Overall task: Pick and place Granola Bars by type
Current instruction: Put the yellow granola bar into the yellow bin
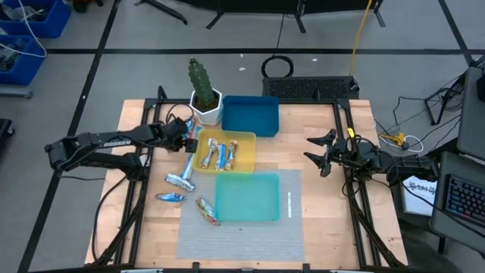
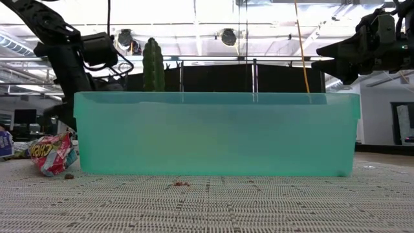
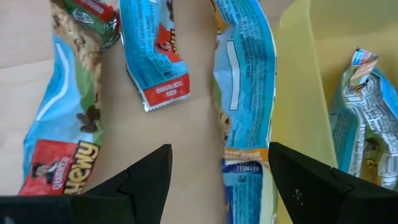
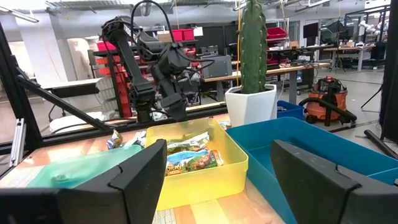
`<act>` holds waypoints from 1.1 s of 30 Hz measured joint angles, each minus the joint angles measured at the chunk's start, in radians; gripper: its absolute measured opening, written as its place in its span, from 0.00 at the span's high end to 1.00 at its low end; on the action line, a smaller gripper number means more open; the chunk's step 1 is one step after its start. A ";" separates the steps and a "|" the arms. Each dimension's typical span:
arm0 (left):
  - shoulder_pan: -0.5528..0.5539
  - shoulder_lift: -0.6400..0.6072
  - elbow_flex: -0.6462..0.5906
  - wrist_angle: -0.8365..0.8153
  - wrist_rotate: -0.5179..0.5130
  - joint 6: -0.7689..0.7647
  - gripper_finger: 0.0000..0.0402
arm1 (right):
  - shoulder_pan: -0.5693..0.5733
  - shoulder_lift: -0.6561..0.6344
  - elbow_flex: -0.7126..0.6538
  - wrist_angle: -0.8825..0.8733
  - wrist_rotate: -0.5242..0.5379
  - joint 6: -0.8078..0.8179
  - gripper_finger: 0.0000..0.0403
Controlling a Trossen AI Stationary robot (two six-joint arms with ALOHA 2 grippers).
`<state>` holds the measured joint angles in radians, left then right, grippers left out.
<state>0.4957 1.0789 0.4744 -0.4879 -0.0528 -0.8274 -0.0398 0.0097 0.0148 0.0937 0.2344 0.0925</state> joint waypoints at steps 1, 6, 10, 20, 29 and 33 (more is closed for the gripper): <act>0.000 0.005 0.000 0.010 0.000 0.000 0.33 | 0.000 0.000 0.000 0.000 0.000 0.000 0.31; 0.000 0.014 0.000 0.051 0.008 -0.020 0.33 | 0.000 0.000 0.000 0.000 0.000 0.000 0.31; 0.000 0.014 0.000 0.073 0.008 -0.031 0.33 | 0.000 0.000 0.000 0.000 0.000 0.000 0.31; -0.001 0.015 -0.078 0.170 0.027 -0.073 0.33 | 0.000 0.000 0.000 0.000 0.000 0.000 0.31; -0.001 0.015 -0.123 0.250 0.037 -0.068 0.33 | 0.000 0.000 0.000 0.000 0.000 0.000 0.31; -0.001 0.015 -0.126 0.253 0.026 -0.066 0.33 | 0.000 0.000 0.000 0.000 0.000 0.000 0.31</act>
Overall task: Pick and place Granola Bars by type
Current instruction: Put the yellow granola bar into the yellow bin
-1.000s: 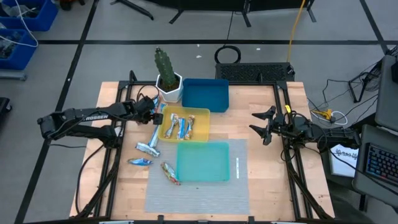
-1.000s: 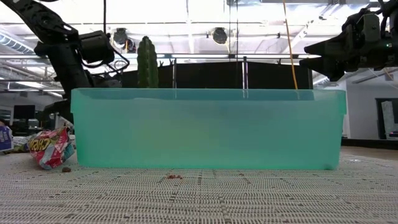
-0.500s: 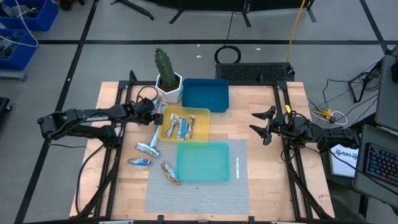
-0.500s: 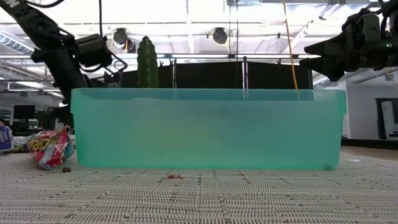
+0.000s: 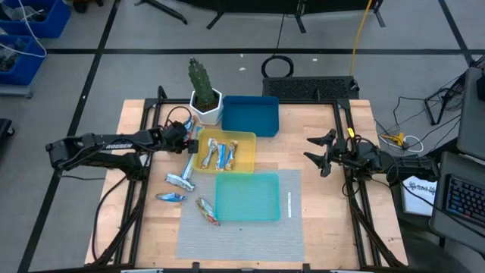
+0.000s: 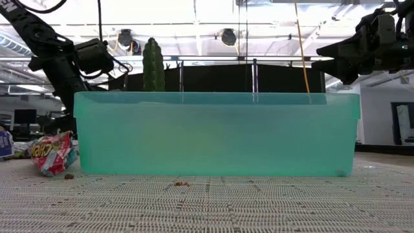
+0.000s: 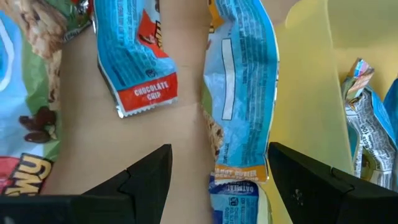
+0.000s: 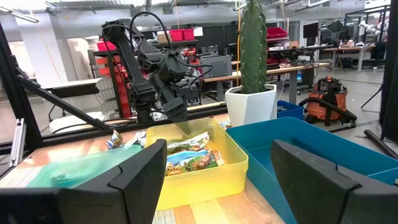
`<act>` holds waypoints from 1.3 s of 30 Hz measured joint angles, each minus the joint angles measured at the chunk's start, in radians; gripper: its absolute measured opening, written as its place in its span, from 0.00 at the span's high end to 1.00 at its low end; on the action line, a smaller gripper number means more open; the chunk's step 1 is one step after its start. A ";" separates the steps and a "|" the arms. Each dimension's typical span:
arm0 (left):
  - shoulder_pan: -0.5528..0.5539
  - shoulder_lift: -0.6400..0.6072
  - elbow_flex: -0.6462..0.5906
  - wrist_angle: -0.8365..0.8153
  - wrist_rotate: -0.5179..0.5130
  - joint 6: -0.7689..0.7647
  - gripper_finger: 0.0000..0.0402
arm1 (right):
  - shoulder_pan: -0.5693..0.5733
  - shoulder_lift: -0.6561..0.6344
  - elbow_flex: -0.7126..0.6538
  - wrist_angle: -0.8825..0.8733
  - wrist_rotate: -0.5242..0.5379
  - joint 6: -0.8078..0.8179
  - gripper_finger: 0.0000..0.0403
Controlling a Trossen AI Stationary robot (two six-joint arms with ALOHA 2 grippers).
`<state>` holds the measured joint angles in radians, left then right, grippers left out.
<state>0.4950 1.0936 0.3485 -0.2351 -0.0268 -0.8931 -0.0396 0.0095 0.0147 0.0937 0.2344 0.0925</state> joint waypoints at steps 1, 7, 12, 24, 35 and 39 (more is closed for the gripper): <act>0.000 0.003 0.000 0.006 -0.002 0.001 0.33 | 0.000 0.000 0.000 0.000 0.000 0.000 0.31; 0.000 0.064 0.000 0.055 -0.004 0.012 0.33 | 0.000 0.000 0.000 0.000 0.000 0.000 0.31; 0.000 0.070 0.000 0.072 -0.004 0.009 0.33 | 0.000 0.000 0.000 0.000 0.000 0.000 0.31; 0.000 0.072 0.000 0.078 0.008 -0.035 0.48 | 0.000 0.000 0.000 0.000 0.000 0.000 0.31; 0.000 0.065 0.001 0.079 0.019 -0.029 0.90 | 0.000 0.000 0.000 0.000 0.000 0.000 0.31; 0.000 0.036 0.000 0.070 0.048 -0.030 0.94 | 0.000 0.000 0.000 0.000 0.000 0.000 0.31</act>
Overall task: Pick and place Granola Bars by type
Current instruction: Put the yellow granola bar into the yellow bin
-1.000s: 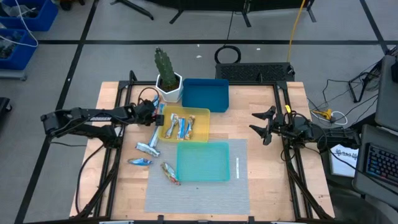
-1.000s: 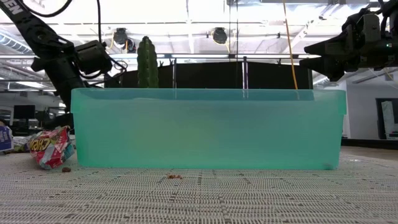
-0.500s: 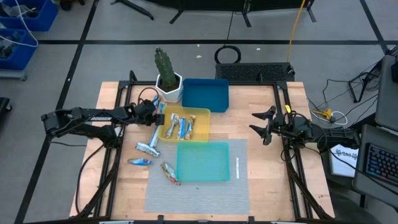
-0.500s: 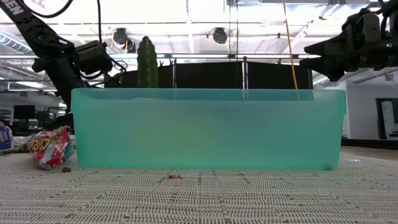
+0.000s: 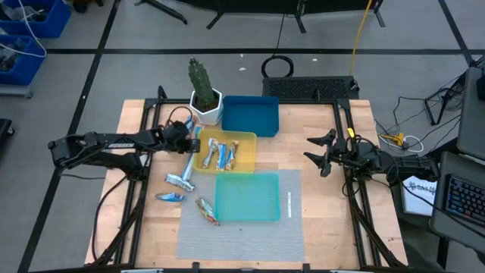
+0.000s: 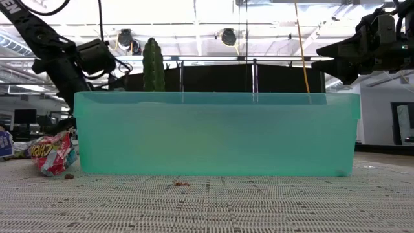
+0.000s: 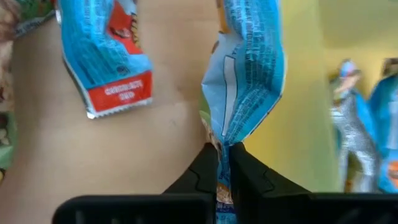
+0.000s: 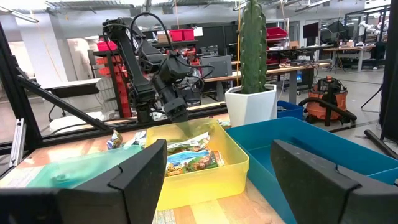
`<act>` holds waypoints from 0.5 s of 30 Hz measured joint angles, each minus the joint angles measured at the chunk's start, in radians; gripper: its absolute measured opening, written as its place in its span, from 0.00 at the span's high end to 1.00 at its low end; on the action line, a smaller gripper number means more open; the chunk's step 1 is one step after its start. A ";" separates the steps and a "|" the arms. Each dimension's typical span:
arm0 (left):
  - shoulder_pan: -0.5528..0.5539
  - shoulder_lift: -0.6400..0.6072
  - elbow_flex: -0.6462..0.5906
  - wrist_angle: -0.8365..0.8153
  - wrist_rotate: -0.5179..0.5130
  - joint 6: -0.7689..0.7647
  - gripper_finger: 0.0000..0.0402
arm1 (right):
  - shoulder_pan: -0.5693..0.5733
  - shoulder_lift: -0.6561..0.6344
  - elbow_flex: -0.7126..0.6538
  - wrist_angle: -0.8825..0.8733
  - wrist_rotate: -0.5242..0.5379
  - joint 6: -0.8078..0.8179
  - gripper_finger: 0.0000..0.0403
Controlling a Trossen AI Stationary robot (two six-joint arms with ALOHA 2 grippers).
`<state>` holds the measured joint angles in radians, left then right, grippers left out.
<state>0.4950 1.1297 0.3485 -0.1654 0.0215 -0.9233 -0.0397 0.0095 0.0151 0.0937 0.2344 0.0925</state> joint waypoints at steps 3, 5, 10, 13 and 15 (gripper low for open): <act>0.000 -0.031 0.000 -0.004 0.006 -0.014 0.96 | 0.000 0.000 0.000 0.000 0.000 0.000 0.31; 0.000 -0.054 0.000 -0.008 0.006 -0.021 0.96 | 0.000 0.000 0.000 0.000 0.000 0.000 0.31; 0.000 -0.117 0.000 -0.046 0.008 -0.021 0.96 | 0.000 0.000 0.000 0.000 0.000 0.000 0.31; 0.000 -0.168 0.001 -0.084 0.005 -0.018 0.96 | 0.000 0.000 0.000 0.000 0.000 0.000 0.31; 0.000 -0.205 0.013 -0.135 0.001 -0.004 0.96 | 0.000 0.000 0.000 0.000 0.000 0.000 0.31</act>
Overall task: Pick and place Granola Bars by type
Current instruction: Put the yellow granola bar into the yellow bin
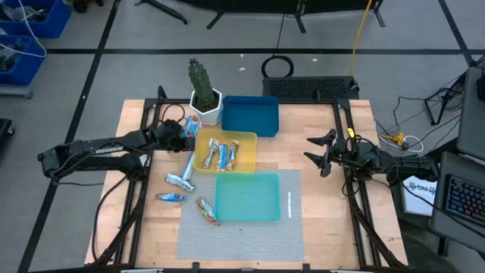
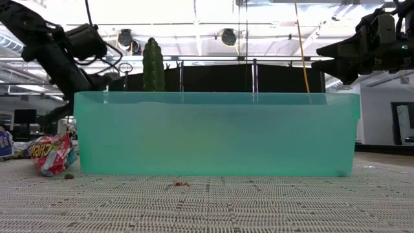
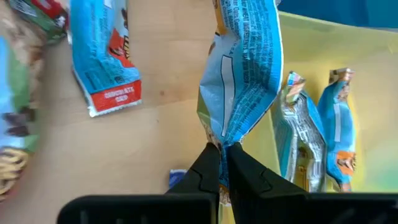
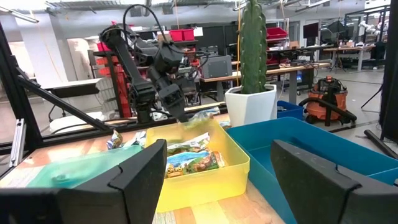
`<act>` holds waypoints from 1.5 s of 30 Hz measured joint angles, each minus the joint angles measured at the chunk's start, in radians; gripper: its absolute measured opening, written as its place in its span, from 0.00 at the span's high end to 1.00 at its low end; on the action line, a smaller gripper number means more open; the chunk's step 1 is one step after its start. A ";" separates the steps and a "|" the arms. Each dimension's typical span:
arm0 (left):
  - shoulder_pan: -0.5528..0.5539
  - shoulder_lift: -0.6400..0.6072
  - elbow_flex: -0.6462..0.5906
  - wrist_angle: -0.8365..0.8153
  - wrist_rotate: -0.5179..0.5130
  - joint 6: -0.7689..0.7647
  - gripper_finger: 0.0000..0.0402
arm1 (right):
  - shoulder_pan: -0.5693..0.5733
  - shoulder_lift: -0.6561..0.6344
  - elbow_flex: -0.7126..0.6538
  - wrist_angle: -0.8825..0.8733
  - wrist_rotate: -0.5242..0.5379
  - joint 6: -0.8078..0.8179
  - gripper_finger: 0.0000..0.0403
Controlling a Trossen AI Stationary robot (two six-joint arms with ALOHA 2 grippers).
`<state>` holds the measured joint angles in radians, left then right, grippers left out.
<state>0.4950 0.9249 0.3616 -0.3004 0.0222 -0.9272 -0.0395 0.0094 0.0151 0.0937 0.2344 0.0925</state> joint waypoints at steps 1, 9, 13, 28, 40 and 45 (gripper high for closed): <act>0.000 -0.020 0.008 -0.022 -0.004 0.006 0.96 | 0.000 0.000 0.000 0.000 0.000 0.000 0.31; 0.000 -0.175 0.090 -0.214 0.005 0.036 0.96 | 0.000 0.000 0.000 0.000 0.000 0.000 0.31; 0.000 -0.222 0.180 -0.343 0.027 0.056 0.96 | 0.000 0.000 0.000 0.000 0.000 0.000 0.31; -0.002 -0.208 0.599 -0.700 0.114 0.088 0.98 | 0.000 0.000 0.000 0.000 0.000 0.000 0.31; -0.144 -0.033 0.852 -0.834 0.168 -0.001 0.98 | 0.000 0.000 0.000 0.000 0.000 0.000 0.31; -0.221 0.094 0.984 -0.831 0.130 -0.049 0.98 | 0.000 0.000 0.000 0.000 0.000 0.000 0.31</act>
<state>0.2741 1.0191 1.3459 -1.1316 0.1518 -0.9762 -0.0399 0.0095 0.0149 0.0937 0.2344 0.0925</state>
